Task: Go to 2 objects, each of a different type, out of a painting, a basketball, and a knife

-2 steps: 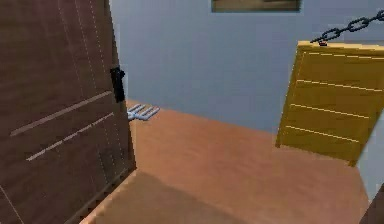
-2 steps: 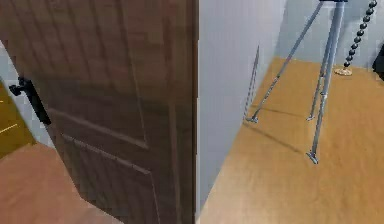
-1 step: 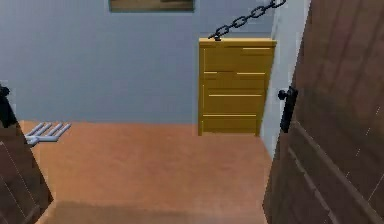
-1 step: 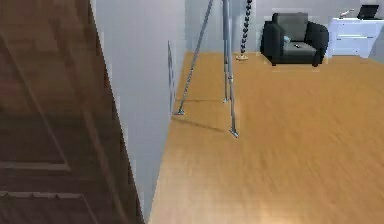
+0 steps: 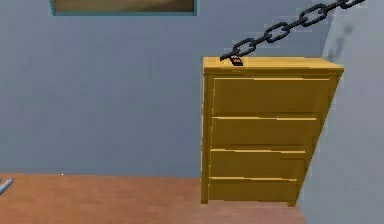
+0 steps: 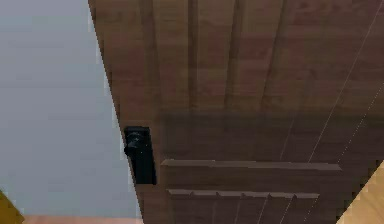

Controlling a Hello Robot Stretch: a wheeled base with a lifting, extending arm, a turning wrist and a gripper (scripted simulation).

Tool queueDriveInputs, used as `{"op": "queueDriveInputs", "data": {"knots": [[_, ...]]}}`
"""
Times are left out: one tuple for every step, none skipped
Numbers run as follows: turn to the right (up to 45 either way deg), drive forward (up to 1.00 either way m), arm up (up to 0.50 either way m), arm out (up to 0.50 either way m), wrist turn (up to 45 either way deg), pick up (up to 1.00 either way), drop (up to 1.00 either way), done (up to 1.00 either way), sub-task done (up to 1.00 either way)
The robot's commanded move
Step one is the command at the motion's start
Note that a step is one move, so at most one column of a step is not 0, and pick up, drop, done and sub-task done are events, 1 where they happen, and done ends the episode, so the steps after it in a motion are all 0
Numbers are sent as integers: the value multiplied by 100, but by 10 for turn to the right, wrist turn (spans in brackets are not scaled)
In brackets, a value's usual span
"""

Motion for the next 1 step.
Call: {"op": "queueDriveInputs", "data": {"knots": [[60, 0, 0, 0, 0, 0, 0, 0, 0]]}}
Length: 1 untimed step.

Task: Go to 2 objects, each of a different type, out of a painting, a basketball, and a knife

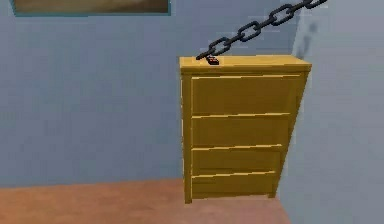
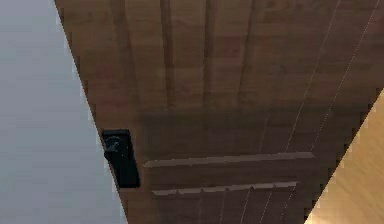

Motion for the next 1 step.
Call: {"op": "queueDriveInputs", "data": {"knots": [[0, 50, 0, 0, 0, 0, 0, 0, 0]]}}
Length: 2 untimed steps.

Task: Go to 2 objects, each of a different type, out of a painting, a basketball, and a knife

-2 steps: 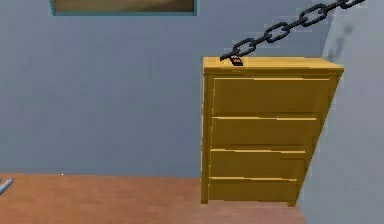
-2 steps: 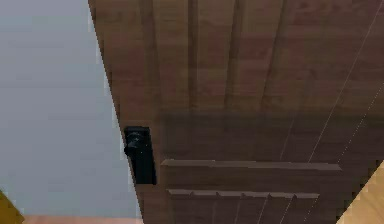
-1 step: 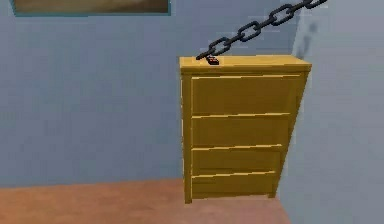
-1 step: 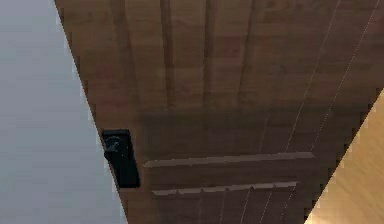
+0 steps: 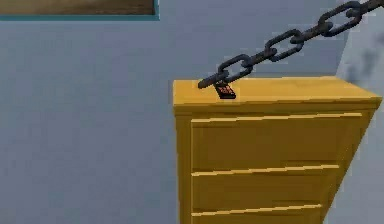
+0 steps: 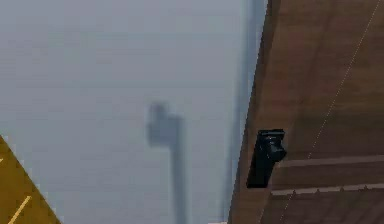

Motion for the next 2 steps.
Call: {"op": "queueDriveInputs", "data": {"knots": [[-300, 0, 0, 0, 0, 0, 0, 0, 0], [0, 0, 0, 0, 0, 0, 0, 0, 100]]}}
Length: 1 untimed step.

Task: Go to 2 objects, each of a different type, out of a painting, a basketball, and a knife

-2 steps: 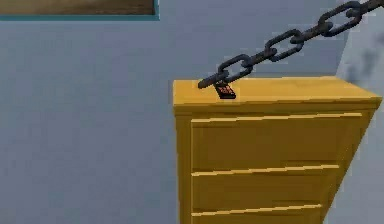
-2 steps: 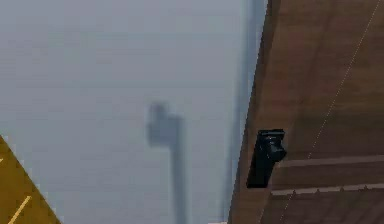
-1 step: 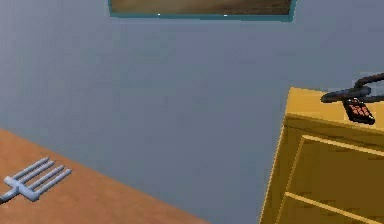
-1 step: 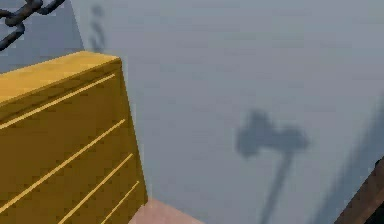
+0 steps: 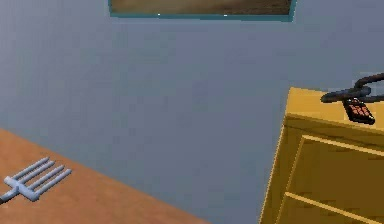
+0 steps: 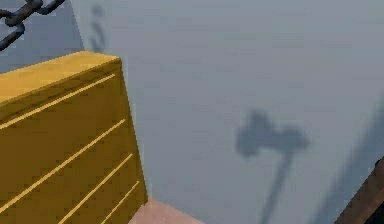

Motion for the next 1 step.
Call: {"op": "queueDriveInputs", "data": {"knots": [[-450, 0, 0, 0, 0, 0, 0, 0, 0]]}}
